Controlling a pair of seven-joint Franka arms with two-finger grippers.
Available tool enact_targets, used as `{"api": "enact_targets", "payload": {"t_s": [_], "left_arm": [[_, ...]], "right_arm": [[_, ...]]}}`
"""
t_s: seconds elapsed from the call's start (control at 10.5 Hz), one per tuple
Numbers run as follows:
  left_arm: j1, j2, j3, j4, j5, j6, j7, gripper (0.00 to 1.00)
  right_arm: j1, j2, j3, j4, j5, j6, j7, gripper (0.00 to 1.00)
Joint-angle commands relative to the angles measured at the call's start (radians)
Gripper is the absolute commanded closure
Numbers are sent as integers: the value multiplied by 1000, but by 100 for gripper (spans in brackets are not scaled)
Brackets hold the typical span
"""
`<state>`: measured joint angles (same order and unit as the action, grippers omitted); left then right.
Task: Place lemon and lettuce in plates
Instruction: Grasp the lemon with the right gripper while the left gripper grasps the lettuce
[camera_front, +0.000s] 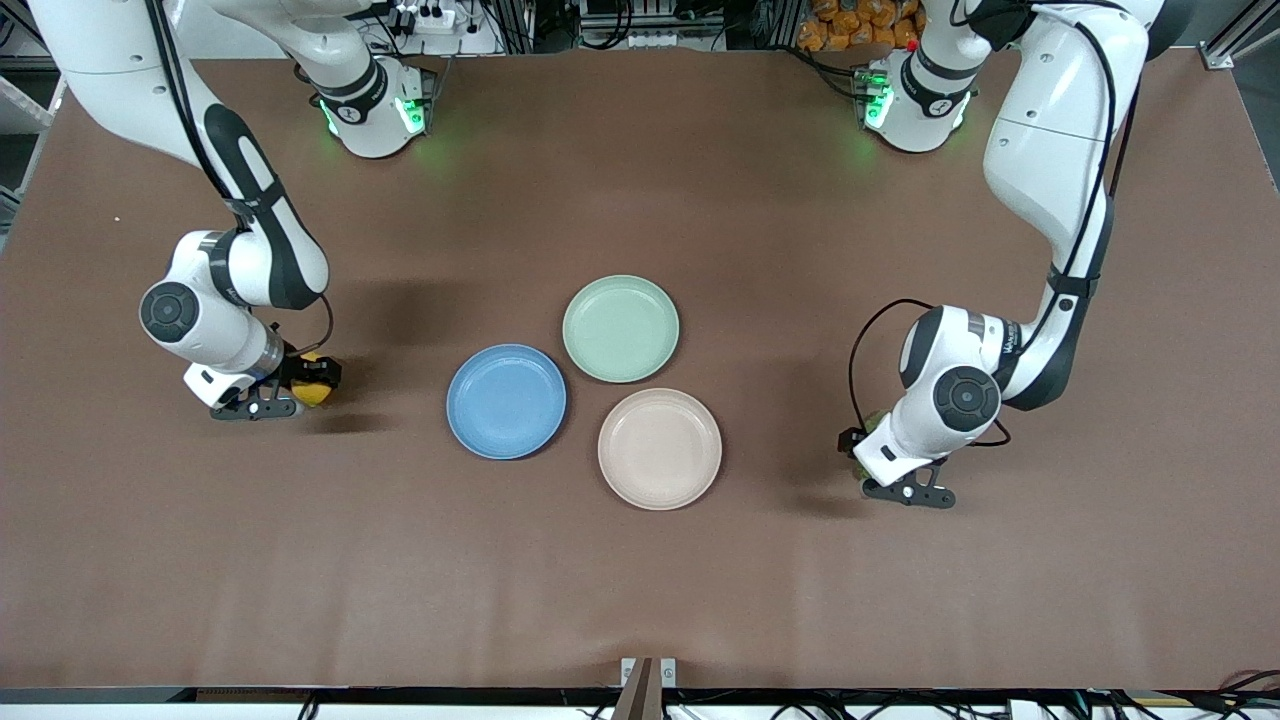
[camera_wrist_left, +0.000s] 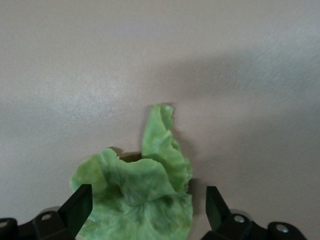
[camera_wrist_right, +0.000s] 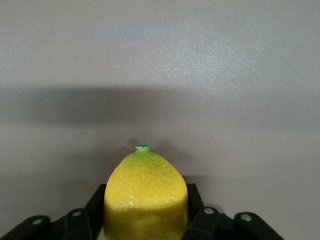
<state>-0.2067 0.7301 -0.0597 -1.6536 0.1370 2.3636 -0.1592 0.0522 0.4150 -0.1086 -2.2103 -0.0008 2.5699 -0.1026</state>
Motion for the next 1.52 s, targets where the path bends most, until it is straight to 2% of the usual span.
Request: {"api": "enact_targets", "payload": {"t_s": [0.0,0.1,0.19,0.29,0.38,0.76,0.95,1.14,1.43], "left_arm": [[6,-9,0,-17,32,19,-7,0],[9,-9,0,-18,32,19,-7,0],[9,-9,-2,-18,30,19,-8,5],[10,-11,-2,-18,26,16,-26,67],[12,-11,-2,-20,18,14,-26,100],[15,-21,-2,-11,13,14,-63,100],[6,-38,-2,0,13,14,-123,100],[-6,-41,-5,53,13,14,-196,100],[-23,-41,-22,87,12,14,-295,100]], "right_arm": [[9,-1,-2,1,4,3,6,81],[9,-1,-2,6,4,-5,6,88],[9,-5,-2,20,4,-25,6,91],[11,-15,-2,46,4,-74,7,93],[11,-21,-2,82,4,-144,7,94],[41,-54,4,199,10,-315,9,95],[78,-55,6,234,103,-332,9,95],[135,-45,6,267,188,-332,39,98],[213,-13,27,326,196,-332,196,98]]}}
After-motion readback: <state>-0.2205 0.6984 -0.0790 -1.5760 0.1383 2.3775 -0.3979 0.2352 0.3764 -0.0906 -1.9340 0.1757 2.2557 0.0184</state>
